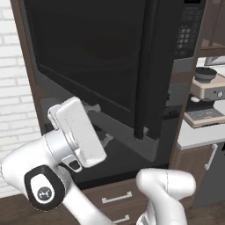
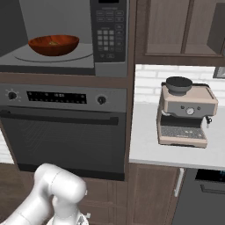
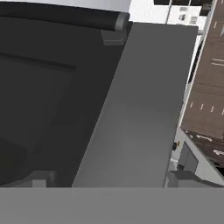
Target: Pick the mushroom from the sink and place it in the bowl. Then pick the bowl and place it in the microwave. Then close the microwave door and press the start button.
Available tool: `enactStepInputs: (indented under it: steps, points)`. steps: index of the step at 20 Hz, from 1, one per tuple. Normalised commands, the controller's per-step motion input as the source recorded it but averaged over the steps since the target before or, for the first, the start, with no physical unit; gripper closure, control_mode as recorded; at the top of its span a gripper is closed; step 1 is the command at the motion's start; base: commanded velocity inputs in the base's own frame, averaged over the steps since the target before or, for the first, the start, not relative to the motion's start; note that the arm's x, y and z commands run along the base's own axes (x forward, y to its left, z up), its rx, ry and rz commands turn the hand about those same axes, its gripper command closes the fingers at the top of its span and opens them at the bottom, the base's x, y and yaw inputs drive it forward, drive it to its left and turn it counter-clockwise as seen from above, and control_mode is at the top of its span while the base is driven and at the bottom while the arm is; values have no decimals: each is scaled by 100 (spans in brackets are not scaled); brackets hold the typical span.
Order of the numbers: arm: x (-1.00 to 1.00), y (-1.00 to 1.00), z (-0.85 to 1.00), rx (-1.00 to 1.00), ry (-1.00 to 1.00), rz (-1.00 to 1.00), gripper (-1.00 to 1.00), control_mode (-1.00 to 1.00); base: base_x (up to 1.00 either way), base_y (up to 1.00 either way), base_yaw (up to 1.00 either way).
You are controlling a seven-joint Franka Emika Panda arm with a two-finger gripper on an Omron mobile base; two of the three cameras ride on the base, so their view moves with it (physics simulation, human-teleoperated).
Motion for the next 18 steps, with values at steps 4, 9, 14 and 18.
enactStepInputs:
  steps: [4, 9, 14, 18]
  points:
    - [-2, -62, 39, 12, 7, 16, -100, -100, 0, 0, 0]
    - [0, -59, 36, 12, 10, 15, -100, -100, 0, 0, 0]
    - [0, -54, 32, 16, 7, 12, -100, -100, 0, 0, 0]
    - [21, -47, 31, 19, 5, 5, -100, -100, 0, 0, 0]
